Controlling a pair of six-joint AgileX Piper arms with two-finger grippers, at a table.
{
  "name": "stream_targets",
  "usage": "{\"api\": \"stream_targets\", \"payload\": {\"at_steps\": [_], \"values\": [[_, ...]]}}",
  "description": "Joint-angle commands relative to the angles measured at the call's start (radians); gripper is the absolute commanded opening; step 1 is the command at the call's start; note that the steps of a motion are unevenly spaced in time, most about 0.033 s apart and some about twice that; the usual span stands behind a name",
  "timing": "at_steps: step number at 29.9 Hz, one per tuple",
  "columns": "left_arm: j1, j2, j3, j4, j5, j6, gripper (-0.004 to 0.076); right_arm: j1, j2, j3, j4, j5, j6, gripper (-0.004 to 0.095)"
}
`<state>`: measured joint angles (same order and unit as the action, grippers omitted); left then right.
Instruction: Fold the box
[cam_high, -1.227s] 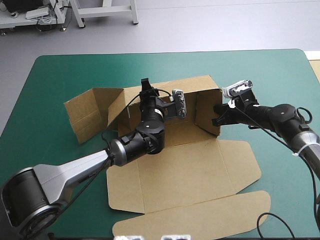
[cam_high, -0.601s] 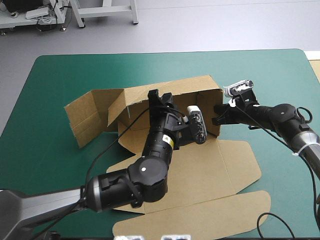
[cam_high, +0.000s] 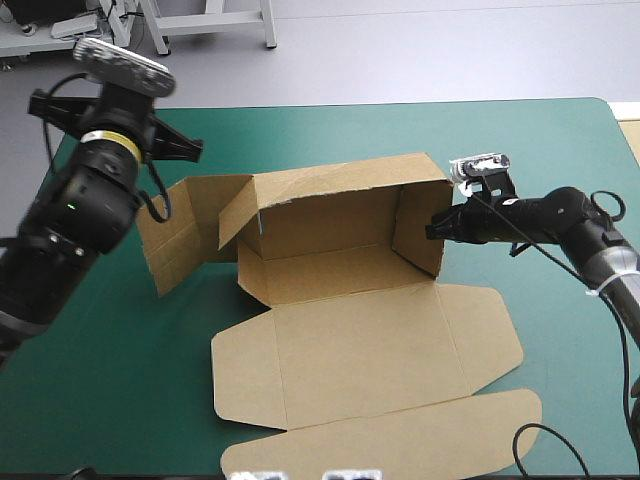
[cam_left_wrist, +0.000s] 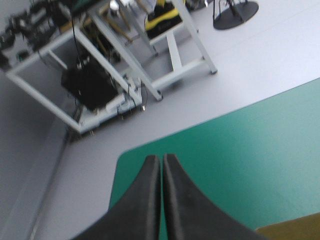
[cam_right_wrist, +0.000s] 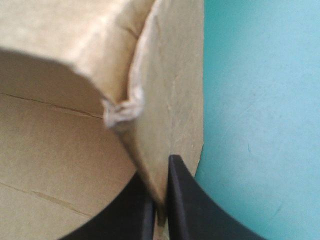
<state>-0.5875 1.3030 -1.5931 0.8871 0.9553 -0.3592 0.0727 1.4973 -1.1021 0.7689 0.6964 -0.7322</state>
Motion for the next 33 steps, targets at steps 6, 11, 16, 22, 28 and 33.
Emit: {"api": "stream_targets", "payload": {"at_steps": [6, 11, 16, 22, 28, 33], "values": [[0.526, -0.013, -0.041, -0.636, -0.019, 0.243, -0.0001, 0.006, 0.082, -0.371, -0.290, 0.394, 0.449, 0.0005], [0.694, -0.004, -0.041, -0.838, 0.048, 0.382, -0.0001, 0.006, 0.223, -0.548, -0.301, 0.544, 0.522, 0.0006], [0.726, -0.001, -0.041, -0.855, 0.075, 0.386, -0.0003, 0.006, 0.378, -0.661, -0.308, 0.549, 0.534, 0.0007], [0.726, 0.011, -0.041, -0.870, 0.083, 0.386, -0.0003, 0.006, 0.491, -0.752, -0.389, 0.496, 0.515, 0.0252], [0.726, 0.040, -0.041, -0.873, 0.124, 0.386, -0.0007, 0.006, 0.484, -0.875, -0.402, 0.509, 0.514, 0.0430], [0.726, 0.048, -0.039, -0.873, 0.130, 0.386, -0.0007, 0.004, 0.447, -1.044, -0.430, 0.550, 0.523, 0.0422]]}}
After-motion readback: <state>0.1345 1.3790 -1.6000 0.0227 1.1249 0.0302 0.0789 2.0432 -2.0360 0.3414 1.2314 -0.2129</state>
